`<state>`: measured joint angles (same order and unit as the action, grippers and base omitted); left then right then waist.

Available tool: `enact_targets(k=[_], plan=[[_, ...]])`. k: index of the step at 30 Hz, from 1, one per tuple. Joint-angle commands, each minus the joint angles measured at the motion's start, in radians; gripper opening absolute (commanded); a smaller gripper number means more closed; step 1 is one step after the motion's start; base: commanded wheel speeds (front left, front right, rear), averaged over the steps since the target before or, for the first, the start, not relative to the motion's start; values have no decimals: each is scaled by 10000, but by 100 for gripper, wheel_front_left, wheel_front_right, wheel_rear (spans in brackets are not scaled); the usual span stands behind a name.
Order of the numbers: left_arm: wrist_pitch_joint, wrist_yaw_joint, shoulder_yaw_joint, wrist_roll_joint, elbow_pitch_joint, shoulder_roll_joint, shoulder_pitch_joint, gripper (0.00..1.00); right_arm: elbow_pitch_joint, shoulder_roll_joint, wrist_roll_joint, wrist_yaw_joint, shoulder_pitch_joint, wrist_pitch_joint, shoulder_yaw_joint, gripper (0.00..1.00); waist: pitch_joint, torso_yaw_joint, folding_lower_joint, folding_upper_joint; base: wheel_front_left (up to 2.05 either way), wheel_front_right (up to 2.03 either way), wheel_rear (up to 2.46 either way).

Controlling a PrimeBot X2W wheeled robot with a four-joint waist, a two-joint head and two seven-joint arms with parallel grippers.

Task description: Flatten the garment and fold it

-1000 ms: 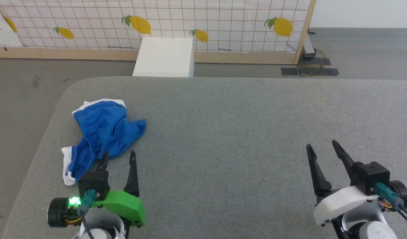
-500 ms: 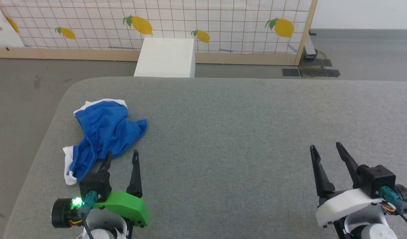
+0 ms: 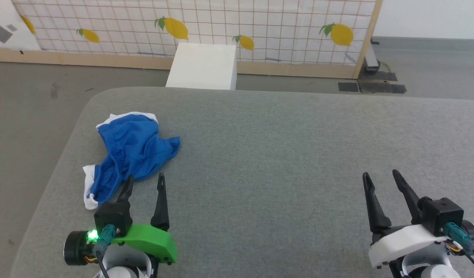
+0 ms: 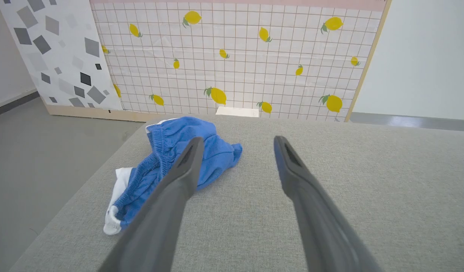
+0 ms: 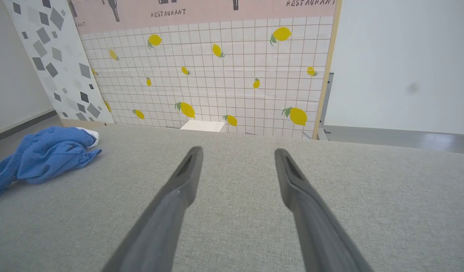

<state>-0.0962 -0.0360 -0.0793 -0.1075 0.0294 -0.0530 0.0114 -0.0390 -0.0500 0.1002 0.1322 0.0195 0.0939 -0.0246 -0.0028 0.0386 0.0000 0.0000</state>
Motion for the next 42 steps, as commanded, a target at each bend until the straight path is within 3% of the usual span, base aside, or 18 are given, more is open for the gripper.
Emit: enact_targets(k=[1, 42], plan=[[-97, -51, -46, -122, 45, 11, -3, 100, -45, -1, 132, -7, 95, 111, -1, 100, -3, 127, 0, 0, 0, 0, 0], [-966, -569, -139, -777, 14, 21, -404, 100, -241, -2, 795, -12, 236, 985, 280, 100, 69, 3144, 0, 0, 0, 0, 0]])
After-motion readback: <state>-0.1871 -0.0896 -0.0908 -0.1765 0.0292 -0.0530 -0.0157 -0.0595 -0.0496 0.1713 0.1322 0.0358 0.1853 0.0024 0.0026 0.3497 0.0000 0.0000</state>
